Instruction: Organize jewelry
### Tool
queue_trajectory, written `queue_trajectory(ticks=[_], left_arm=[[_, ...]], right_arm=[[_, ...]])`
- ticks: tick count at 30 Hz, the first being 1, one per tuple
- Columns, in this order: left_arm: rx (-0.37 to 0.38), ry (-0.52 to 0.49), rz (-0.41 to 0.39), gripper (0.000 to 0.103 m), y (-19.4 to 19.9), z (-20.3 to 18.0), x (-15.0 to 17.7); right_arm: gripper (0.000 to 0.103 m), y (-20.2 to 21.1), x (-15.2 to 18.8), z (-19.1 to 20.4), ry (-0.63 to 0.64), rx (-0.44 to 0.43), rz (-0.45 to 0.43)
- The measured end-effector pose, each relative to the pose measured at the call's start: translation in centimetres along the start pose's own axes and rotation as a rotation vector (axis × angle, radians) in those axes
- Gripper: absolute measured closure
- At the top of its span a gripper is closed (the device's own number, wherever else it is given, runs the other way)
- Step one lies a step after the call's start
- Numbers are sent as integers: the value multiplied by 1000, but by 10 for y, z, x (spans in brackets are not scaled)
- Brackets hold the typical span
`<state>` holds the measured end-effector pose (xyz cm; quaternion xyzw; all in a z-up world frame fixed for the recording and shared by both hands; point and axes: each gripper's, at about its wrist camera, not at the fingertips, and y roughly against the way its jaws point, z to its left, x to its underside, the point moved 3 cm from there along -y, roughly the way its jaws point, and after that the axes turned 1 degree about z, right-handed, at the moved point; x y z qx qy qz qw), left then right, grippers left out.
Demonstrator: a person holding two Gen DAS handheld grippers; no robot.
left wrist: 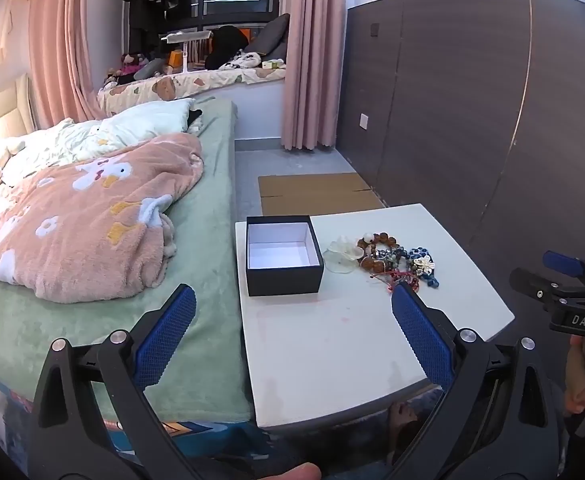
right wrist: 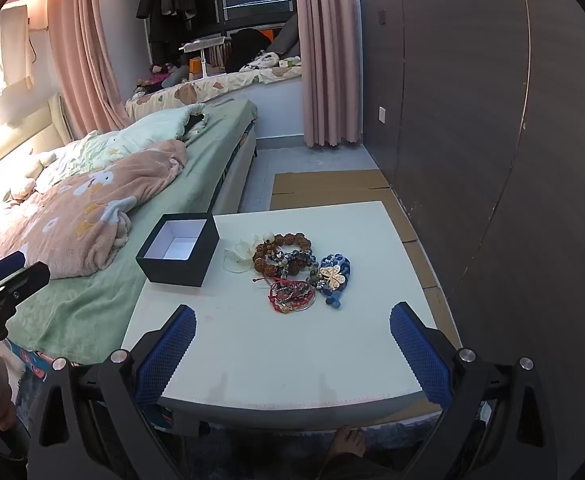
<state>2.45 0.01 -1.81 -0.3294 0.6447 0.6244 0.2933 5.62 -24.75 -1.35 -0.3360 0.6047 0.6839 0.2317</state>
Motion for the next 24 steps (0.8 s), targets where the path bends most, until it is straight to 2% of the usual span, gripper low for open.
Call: queue_trajectory(ticks=[11, 24], left_arm=[[2, -2, -1, 5, -5, -5, 1], [47, -10, -11, 5, 2, -7, 0]], right_arm=[[8, 2, 0, -1, -2, -5, -1], [8, 3, -1, -8, -6, 9, -5]])
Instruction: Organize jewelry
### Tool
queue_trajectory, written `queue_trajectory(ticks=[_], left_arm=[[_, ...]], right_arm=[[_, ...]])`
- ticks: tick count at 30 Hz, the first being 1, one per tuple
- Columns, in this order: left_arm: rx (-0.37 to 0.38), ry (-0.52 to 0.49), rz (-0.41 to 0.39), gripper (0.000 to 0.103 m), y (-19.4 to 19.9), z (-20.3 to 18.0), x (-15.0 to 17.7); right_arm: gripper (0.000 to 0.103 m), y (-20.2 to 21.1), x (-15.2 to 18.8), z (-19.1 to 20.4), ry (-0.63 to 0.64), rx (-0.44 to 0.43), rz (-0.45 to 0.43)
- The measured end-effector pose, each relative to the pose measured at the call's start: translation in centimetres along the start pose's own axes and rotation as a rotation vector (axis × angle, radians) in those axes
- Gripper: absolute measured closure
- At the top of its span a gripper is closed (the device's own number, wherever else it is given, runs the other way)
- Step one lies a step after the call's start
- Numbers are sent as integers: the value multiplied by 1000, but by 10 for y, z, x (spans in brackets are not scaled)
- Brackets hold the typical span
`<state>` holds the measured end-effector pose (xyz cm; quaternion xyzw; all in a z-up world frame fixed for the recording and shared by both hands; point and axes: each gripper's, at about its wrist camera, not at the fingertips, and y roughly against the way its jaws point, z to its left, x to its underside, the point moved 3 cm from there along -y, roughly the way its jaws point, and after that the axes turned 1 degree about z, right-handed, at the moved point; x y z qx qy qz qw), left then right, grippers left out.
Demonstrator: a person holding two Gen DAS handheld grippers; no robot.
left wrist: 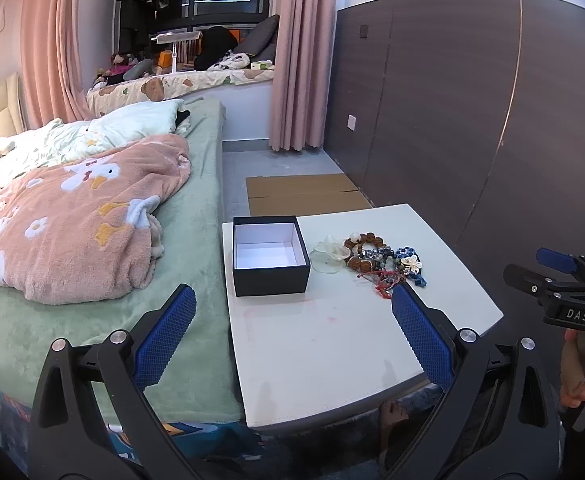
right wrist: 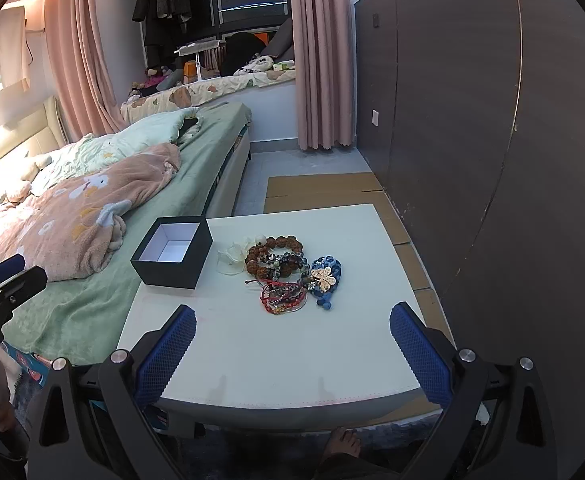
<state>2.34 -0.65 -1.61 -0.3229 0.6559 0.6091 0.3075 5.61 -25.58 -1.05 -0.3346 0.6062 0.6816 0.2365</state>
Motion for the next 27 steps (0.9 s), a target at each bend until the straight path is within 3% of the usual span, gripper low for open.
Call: queue_trajectory(ticks=[27], left_arm=[[12, -4, 0, 5, 1, -5, 4]], right_arm=[[8, 0, 4, 1, -3, 0, -7]])
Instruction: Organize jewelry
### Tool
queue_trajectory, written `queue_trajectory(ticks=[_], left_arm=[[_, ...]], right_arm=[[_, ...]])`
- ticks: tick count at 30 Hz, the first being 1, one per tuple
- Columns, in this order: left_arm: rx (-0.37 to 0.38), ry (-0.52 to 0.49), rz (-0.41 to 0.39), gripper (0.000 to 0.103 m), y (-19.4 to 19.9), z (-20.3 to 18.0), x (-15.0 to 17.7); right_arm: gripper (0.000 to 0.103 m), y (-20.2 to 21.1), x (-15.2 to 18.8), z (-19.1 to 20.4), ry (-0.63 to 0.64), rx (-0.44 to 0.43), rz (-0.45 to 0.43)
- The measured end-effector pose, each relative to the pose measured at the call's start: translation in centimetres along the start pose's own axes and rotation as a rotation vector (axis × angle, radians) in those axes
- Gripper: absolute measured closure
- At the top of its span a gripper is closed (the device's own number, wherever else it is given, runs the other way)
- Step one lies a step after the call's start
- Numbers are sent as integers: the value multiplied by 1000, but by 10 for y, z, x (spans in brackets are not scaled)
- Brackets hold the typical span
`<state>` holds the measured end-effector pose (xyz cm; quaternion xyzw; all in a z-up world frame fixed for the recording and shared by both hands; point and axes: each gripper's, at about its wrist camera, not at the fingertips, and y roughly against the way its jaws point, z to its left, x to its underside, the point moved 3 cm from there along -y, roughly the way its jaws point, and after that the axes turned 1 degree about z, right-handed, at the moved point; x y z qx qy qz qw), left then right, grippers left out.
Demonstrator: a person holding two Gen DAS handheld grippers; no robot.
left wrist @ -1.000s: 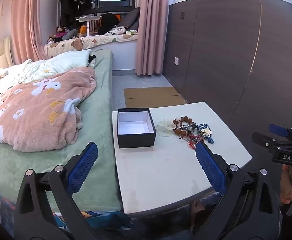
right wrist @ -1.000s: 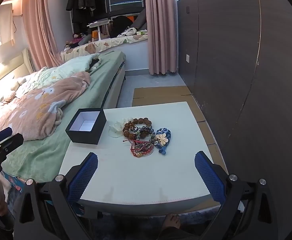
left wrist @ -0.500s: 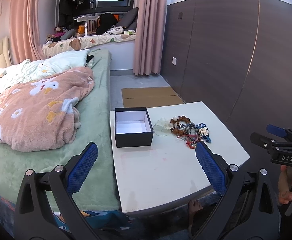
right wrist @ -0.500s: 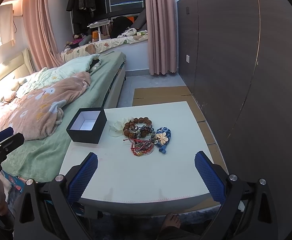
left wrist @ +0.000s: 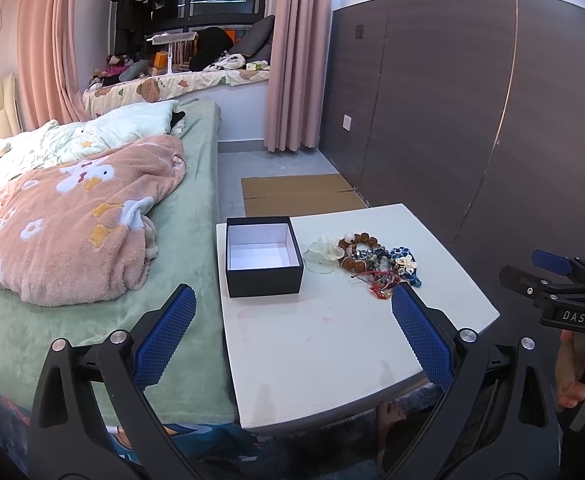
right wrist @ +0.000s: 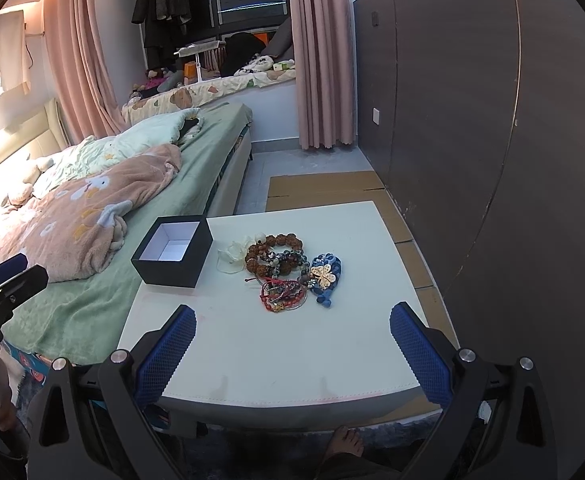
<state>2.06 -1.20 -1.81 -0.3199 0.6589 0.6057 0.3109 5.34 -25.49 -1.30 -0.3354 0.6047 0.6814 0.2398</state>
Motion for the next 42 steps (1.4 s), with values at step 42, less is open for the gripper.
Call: queue_trajectory(ticks=[42], left_arm=[[30, 9, 13, 5, -18, -2, -4]], right_arm=[[8, -8, -5, -12, -21, -4, 11]])
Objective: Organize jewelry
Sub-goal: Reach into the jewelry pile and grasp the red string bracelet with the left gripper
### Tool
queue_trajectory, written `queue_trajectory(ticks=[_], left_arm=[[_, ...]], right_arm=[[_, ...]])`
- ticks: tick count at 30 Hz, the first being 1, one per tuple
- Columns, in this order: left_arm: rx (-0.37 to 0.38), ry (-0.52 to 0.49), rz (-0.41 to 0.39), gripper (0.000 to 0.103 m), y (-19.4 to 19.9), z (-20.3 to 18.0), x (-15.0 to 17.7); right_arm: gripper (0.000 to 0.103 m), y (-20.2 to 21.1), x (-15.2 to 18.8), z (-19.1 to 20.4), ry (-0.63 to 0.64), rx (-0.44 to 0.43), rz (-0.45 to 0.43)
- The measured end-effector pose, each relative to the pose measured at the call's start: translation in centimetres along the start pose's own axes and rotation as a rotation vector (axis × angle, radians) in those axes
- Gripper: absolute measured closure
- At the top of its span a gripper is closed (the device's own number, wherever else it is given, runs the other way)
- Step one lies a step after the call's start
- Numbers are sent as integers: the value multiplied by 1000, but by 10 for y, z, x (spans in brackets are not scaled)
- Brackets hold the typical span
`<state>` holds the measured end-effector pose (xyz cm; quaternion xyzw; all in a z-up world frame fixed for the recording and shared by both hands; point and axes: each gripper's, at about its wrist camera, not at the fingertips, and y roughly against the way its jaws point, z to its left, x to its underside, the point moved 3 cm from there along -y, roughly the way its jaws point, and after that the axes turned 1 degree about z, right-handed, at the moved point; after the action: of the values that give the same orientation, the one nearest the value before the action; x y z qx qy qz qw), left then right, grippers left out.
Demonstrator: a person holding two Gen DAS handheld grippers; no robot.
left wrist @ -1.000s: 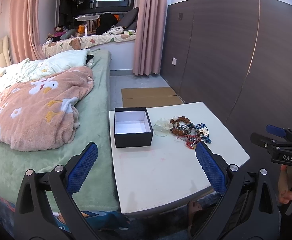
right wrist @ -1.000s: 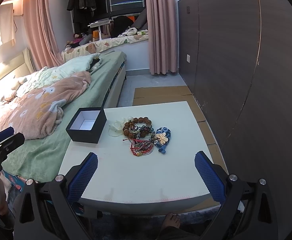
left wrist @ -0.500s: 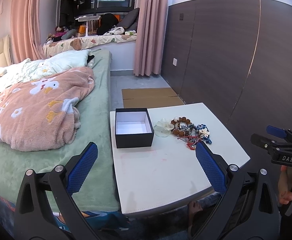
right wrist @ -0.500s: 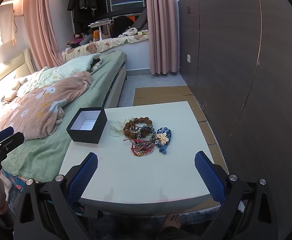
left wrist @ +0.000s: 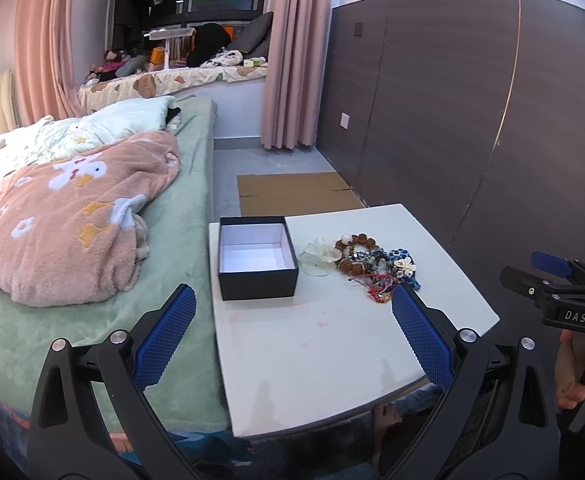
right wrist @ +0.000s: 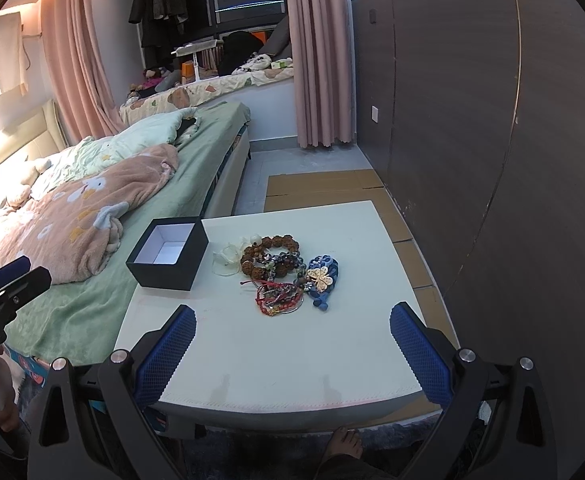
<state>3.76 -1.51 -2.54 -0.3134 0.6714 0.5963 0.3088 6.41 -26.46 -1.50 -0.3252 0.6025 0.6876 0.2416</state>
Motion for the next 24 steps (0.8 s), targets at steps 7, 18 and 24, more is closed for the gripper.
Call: queue_trajectory(ticks=[7, 18, 24], left_arm=[[55, 1, 22, 5, -27, -10, -5], [149, 4, 136, 29, -94, -35, -5], [194, 16, 201, 38, -131, -48, 0]], right_arm=[[8, -20, 2, -21, -45, -6, 28], [21, -75, 15, -57, -197, -61, 127], [27, -104, 21, -70, -284, -98, 175]])
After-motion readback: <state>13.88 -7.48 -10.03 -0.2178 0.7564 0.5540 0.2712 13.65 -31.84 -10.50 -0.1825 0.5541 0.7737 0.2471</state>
